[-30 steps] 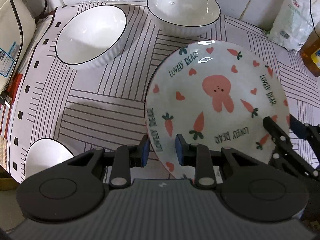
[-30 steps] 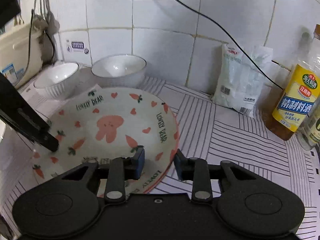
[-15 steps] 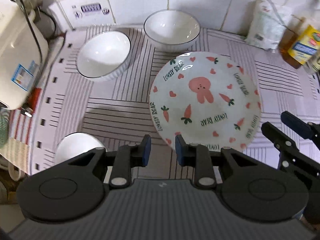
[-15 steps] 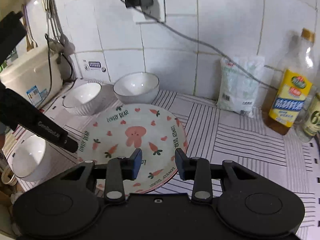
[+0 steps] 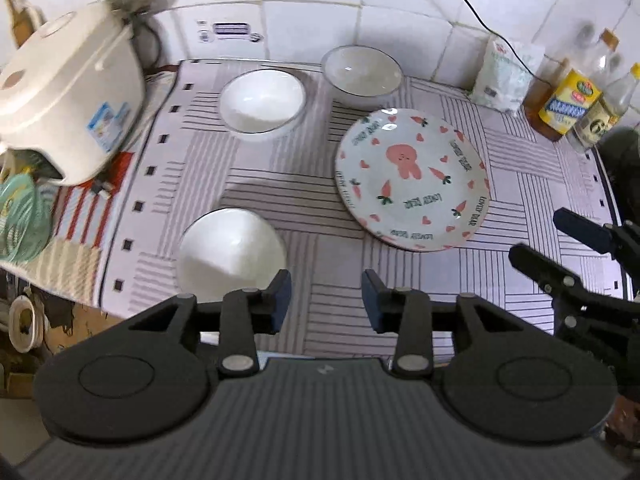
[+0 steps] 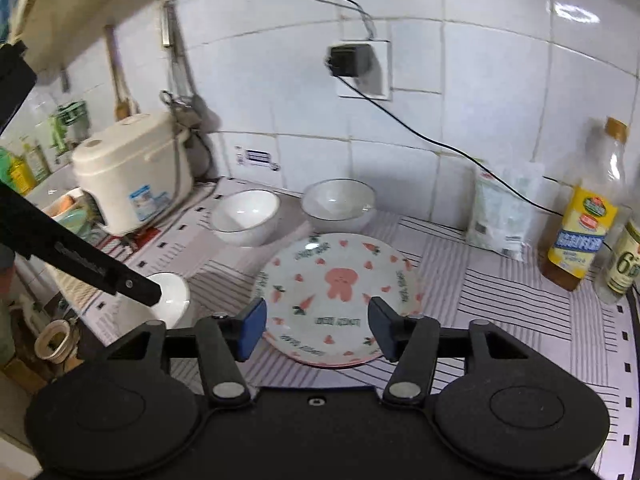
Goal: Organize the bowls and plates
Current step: 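Move both grippers to the rim of a white ribbed bowl, then grasp the white bowl rim with the left gripper while the right gripper grips it too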
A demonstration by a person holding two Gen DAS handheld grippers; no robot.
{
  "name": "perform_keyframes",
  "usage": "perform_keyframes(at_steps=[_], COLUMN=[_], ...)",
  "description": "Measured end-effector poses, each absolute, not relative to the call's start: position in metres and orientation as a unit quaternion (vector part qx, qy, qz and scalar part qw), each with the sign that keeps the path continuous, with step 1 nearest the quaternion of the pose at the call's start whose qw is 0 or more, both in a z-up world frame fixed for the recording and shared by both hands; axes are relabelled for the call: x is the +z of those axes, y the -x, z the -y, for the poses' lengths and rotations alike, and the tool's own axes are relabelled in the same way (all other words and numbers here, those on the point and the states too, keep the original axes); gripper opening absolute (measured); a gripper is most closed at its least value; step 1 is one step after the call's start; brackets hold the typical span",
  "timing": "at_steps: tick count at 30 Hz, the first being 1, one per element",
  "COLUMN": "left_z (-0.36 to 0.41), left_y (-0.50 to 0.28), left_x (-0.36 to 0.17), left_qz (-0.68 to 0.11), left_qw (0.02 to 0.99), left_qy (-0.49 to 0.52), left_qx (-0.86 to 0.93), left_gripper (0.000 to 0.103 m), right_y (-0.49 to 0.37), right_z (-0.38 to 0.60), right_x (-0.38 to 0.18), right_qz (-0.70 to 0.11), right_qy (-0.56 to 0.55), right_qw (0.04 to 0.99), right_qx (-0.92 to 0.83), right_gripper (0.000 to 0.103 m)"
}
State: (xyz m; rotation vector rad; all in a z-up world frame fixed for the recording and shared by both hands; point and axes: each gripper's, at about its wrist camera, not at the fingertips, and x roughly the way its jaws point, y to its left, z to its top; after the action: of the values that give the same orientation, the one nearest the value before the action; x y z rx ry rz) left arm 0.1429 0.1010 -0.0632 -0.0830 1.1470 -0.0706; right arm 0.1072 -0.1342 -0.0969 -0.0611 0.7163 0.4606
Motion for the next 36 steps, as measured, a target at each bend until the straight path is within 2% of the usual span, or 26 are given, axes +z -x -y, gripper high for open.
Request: perform_keyframes(at_steps=[7,9,17,25,28,33,36], left_z=[-0.159,-0.177,-0.234,-0.269,-0.271,-0.264,-0.26], left_y=[-0.122,-0.119,-0.135,-0.179,-0.191,-0.203,-0.204], left_x=[-0.068,-0.073,-0.117,-0.193,-0.202,-0.213,-0.215], left_qz=[-0.531,-0.531,-0.548,-0.551,-0.555,-0.581,-0.584], left_qw=[0.844,0.843,0.828,0.824,0.822,0.8,0.799], left_qy=[0.078,0.087,0.114,0.132,0.123,0.101,0.087], left_qx=[0.013,0.022,0.019,0.01,-0.028,-0.105,-0.115], left_gripper=[0.056,0.061,0.061,0.058,0.05,0.013,0.009], right_y=[-0.087,-0.087,-0.09,-0.106,-0.109,-0.113,-0.116], right_z=[0.115,0.102,0.029,-0.036,-0.051,-0.069,-0.073], right_x=[-0.095,-0.099,-0.143,-0.234,-0.25,-0.259,-0.259], right_qz=[-0.303,-0.303,-0.302,-0.363,-0.356,-0.346,-0.349], right_qy=[0.03,0.03,0.07,0.122,0.128,0.118,0.103], right_qw=[0.898,0.889,0.877,0.845,0.846,0.857,0.863], right_qx=[0.318,0.343,0.366,0.373,0.375,0.363,0.35], right_gripper=[0.077,0.089,0.093,0.093,0.093,0.093,0.093])
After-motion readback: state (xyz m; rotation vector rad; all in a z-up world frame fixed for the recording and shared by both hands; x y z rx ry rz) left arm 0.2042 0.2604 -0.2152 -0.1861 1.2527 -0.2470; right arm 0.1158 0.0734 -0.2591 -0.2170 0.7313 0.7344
